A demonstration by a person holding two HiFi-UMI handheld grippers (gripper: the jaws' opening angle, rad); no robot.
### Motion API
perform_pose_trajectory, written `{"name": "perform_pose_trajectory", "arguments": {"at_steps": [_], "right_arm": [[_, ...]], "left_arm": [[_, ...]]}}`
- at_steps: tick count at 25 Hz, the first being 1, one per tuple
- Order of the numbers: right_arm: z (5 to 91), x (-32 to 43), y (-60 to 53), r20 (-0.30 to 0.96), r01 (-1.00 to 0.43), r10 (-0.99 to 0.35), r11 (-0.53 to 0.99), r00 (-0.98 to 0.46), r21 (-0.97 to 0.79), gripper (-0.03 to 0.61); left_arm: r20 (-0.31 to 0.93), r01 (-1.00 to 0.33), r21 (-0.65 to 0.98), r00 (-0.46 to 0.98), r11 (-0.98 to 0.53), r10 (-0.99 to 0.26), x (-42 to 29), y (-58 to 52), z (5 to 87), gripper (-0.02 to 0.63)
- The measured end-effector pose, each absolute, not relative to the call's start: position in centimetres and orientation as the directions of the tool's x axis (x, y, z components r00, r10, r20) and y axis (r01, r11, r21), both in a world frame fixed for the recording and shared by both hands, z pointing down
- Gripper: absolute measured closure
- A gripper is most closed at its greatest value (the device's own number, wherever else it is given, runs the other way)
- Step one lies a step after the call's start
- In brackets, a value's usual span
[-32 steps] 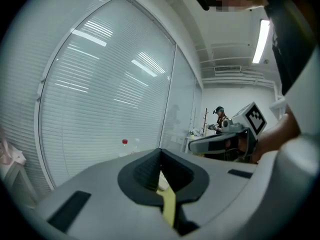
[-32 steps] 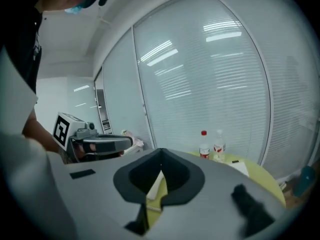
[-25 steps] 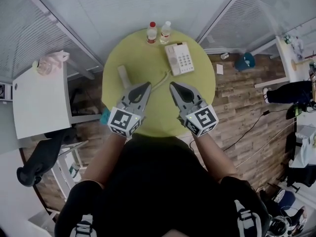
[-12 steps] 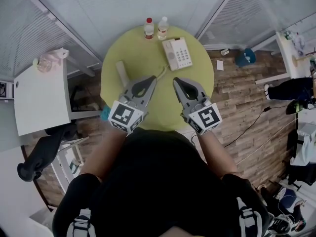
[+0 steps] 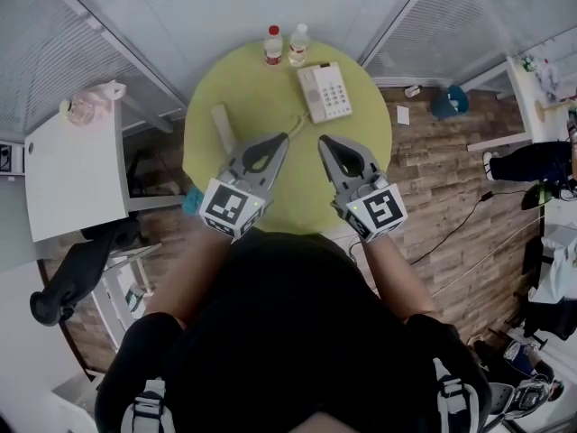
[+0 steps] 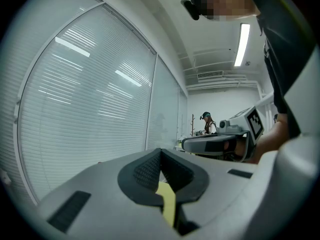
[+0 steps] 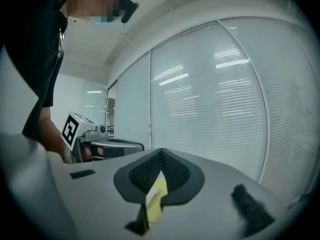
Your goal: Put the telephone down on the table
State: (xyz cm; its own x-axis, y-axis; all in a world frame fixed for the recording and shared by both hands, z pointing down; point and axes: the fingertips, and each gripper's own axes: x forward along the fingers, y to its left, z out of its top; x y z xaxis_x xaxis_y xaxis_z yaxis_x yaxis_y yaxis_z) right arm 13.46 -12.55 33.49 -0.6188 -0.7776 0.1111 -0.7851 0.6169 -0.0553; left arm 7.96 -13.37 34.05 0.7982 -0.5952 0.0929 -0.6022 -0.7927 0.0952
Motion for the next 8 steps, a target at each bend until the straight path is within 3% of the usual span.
{"name": "perform_pose_trajectory", "arguments": {"at_steps": [8], "right_arm": [[34.02, 13.12, -12.31, 0.117, -0.779, -0.77, 0.624, -0.627, -0.061, 0.561]], "left_arm": [[0.093, -0.605, 0.098, 0.796, -0.79, -0.598, 7.69, -12.93, 34.36, 0.604]]}}
